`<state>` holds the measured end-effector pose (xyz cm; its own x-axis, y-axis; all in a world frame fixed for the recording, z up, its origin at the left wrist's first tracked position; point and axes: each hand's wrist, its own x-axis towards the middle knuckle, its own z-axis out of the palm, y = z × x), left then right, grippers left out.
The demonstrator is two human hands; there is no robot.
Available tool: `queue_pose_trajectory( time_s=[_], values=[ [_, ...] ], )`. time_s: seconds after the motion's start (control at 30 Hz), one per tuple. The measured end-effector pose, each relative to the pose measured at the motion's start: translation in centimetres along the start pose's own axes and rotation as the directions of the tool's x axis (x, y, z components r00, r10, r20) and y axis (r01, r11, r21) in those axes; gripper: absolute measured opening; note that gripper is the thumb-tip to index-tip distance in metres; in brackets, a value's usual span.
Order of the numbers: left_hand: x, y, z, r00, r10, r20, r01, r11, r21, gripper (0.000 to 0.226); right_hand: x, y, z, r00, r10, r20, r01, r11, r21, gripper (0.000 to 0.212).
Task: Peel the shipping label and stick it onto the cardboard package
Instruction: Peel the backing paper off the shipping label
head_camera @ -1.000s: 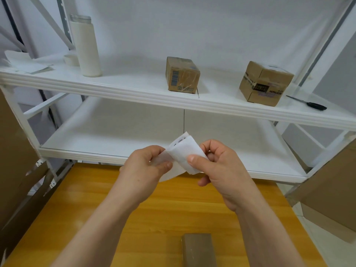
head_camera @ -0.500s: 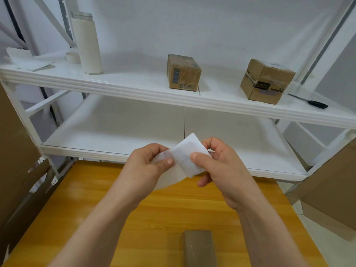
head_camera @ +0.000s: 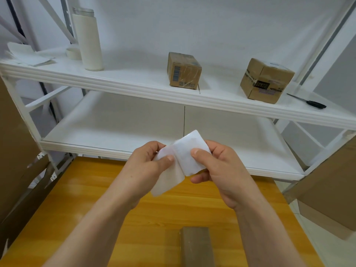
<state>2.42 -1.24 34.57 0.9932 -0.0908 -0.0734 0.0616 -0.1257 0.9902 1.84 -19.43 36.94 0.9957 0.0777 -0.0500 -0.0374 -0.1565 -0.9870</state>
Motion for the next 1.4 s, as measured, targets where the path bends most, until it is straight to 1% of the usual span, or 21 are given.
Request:
queue_pose_trajectory(
  time_s=[0.27, 0.33, 0.47, 0.57, 0.77, 0.83, 0.9, 1.0, 1.13, 1.27, 1.4],
  values=[
    [-0.4, 0.2, 0.1, 0.999, -0.027, -0.046, 0.029, 0.999, 0.04, 0.006, -0.3, 0.1, -0.2, 0.999, 0.042, -0.021, -0.041, 0.996, 0.077, 0.019],
    [-0.5, 0.3, 0.2, 0.998, -0.022, -0.055, 0.025, 0.998, 0.055, 0.012, -0.4, 0.1, -0.2, 0.999, 0.046, -0.019, -0.044, 0.996, 0.08, 0.018],
    [-0.7, 0.5, 0.4, 0.998, 0.024, -0.063, -0.017, 0.993, 0.114, 0.035, -0.6, 0.1, -0.2, 0.999, 0.04, -0.004, -0.04, 0.997, 0.065, 0.018],
    [-0.6, 0.4, 0.4, 0.996, 0.056, -0.063, -0.043, 0.979, 0.198, 0.041, -0.6, 0.1, -0.2, 0.999, 0.041, -0.003, -0.04, 0.998, 0.058, 0.018],
    [-1.1, 1.1, 0.4, 0.989, 0.097, -0.114, -0.041, 0.908, 0.417, 0.034, -0.6, 0.0, -0.2, 0.999, 0.038, -0.01, -0.037, 0.998, 0.047, 0.017],
    [-1.2, 1.2, 0.4, 0.98, 0.127, -0.152, -0.037, 0.872, 0.489, 0.033, -0.7, 0.0, -0.2, 0.999, 0.037, -0.007, -0.037, 0.998, 0.048, 0.017],
    [-1.2, 1.3, 0.3, 0.972, 0.16, -0.174, -0.045, 0.848, 0.528, 0.032, -0.8, 0.0, -0.2, 0.999, 0.041, -0.004, -0.041, 0.998, 0.053, 0.016],
    [-1.1, 1.4, 0.1, 0.967, 0.167, -0.194, -0.039, 0.843, 0.536, 0.026, -0.8, -0.1, -0.2, 0.999, 0.044, -0.003, -0.044, 0.998, 0.041, 0.016],
    [-1.1, 1.3, 0.1, 0.952, 0.227, -0.204, -0.068, 0.81, 0.583, 0.023, -0.8, -0.1, -0.2, 0.999, 0.046, -0.01, -0.046, 0.999, 0.016, 0.016],
    [-1.0, 1.0, 0.0, 0.944, 0.257, -0.205, -0.082, 0.788, 0.61, 0.02, -0.8, -0.1, -0.4, 0.999, 0.051, -0.015, -0.051, 0.999, 0.013, 0.016],
    [-0.9, 1.1, -0.3, 0.953, 0.249, -0.171, -0.118, 0.826, 0.551, 0.014, -0.7, -0.1, -0.4, 0.999, 0.043, -0.021, -0.042, 0.999, 0.014, 0.018]
  ],
)
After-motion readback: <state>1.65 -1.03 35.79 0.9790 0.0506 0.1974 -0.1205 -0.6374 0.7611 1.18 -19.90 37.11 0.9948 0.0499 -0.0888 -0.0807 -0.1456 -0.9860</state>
